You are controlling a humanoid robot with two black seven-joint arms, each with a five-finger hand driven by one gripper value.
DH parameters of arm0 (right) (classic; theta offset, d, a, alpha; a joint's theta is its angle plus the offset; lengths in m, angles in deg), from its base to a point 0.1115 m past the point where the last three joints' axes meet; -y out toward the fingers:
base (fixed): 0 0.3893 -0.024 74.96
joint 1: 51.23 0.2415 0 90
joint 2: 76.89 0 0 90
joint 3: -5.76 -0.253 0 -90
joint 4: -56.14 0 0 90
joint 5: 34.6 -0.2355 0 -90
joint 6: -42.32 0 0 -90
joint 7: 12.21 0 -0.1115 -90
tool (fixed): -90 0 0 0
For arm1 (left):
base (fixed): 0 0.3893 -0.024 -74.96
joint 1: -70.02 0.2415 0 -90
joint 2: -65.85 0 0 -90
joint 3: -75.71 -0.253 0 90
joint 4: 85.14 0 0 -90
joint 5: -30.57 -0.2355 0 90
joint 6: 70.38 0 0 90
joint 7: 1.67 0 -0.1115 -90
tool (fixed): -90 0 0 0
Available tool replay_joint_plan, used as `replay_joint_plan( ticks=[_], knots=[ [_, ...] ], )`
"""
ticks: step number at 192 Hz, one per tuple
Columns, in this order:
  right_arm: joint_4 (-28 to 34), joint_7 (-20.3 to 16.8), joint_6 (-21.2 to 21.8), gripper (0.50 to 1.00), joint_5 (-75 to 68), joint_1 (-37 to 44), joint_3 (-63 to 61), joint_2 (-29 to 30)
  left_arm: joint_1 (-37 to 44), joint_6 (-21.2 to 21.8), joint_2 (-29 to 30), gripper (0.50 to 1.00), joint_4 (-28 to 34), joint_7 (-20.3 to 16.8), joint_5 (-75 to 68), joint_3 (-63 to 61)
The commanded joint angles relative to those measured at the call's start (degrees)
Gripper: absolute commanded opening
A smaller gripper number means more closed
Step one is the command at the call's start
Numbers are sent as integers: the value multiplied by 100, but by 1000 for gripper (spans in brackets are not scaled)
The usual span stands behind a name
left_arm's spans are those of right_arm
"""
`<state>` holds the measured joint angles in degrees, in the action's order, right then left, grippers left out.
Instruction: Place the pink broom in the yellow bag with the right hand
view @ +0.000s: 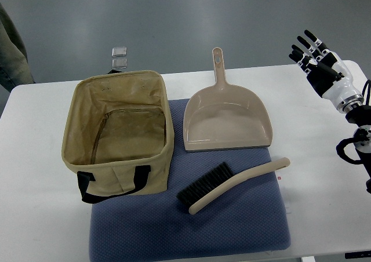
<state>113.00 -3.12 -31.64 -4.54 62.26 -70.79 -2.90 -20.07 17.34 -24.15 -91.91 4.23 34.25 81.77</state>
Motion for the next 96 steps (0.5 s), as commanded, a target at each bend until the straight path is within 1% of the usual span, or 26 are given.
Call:
replay_joint_plan(
  ticks=[1, 39, 96],
  knots=[
    [0, -4, 31, 928, -1, -2, 9, 2, 0, -1, 0, 1000, 0, -1, 1, 0],
    [0, -13, 373, 928, -1, 7, 9, -25, 0, -1, 0, 1000, 0, -1, 1, 0],
    [0, -13, 382, 928, 8, -2, 26, -7, 0, -1, 0, 1000, 0, -1, 1, 0]
  ],
)
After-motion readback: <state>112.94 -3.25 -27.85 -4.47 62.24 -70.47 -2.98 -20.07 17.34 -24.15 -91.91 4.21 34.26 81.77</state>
